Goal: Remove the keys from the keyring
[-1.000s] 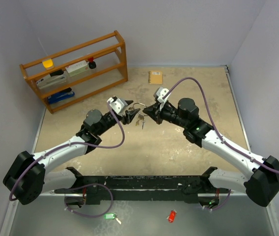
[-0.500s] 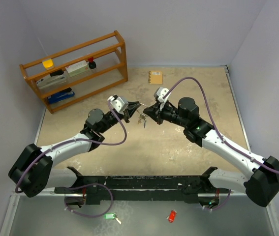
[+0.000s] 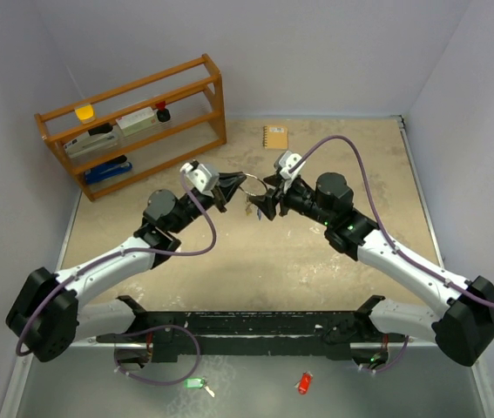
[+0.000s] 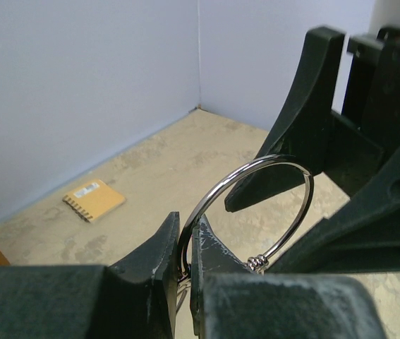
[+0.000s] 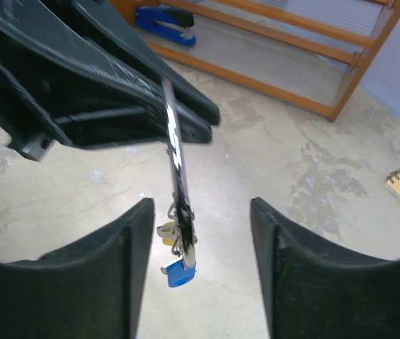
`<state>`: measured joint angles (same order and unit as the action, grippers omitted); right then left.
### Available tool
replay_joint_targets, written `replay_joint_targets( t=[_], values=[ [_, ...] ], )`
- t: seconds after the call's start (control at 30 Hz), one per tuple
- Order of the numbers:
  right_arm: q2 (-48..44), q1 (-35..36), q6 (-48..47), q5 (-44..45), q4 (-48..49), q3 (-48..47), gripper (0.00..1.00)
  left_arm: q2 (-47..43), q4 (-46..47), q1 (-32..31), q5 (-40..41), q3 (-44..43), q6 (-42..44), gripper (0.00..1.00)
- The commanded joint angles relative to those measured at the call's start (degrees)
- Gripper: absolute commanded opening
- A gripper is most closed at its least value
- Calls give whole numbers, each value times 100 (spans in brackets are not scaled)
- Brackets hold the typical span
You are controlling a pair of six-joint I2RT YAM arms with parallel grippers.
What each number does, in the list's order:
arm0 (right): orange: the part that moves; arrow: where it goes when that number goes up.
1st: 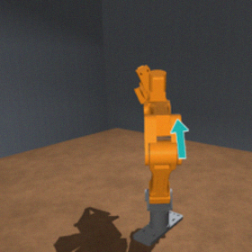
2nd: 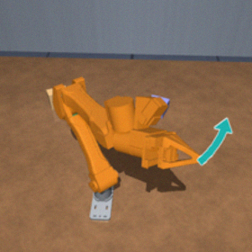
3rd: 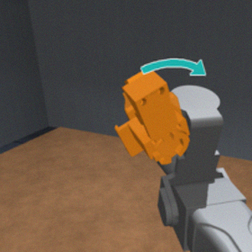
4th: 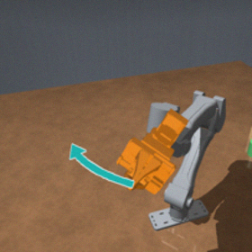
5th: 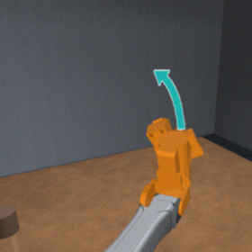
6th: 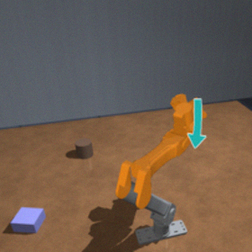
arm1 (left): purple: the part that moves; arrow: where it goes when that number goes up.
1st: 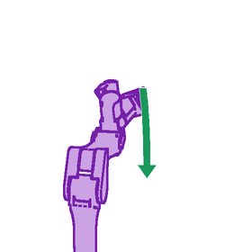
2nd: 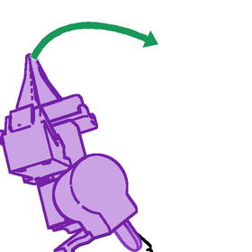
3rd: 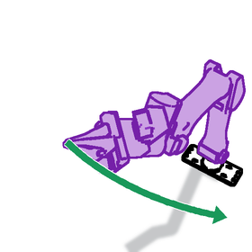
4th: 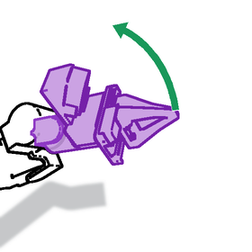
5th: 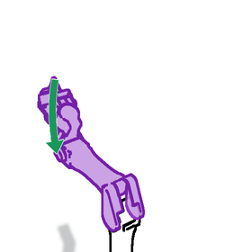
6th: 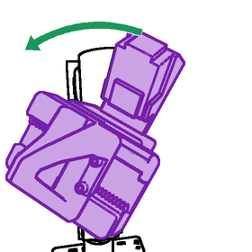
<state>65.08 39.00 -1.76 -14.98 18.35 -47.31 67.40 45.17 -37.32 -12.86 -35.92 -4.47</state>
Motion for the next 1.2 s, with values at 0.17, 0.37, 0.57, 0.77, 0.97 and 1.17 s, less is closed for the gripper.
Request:
replay_joint_targets(
  t=[0.17,0.37,0.57,0.77,0.97,1.17],
  values=[
    [-255,19,-76,545,1013,196,100,-506,-1037,-30,946,-800,320,0],
    [-320,19,18,985,1364,522,99,-591,-1054,-29,1161,-856,150,0],
    [-78,40,330,847,1712,672,65,-537,-1141,-29,1233,-999,-102,0],
    [199,163,382,754,1980,782,63,-589,-1204,-30,1340,-1079,-248,0],
    [250,276,374,752,2173,853,71,-600,-1214,-24,1366,-1132,-316,0],
    [378,420,283,882,2205,764,71,-586,-1205,-27,1378,-1126,-337,0]
  ],
)
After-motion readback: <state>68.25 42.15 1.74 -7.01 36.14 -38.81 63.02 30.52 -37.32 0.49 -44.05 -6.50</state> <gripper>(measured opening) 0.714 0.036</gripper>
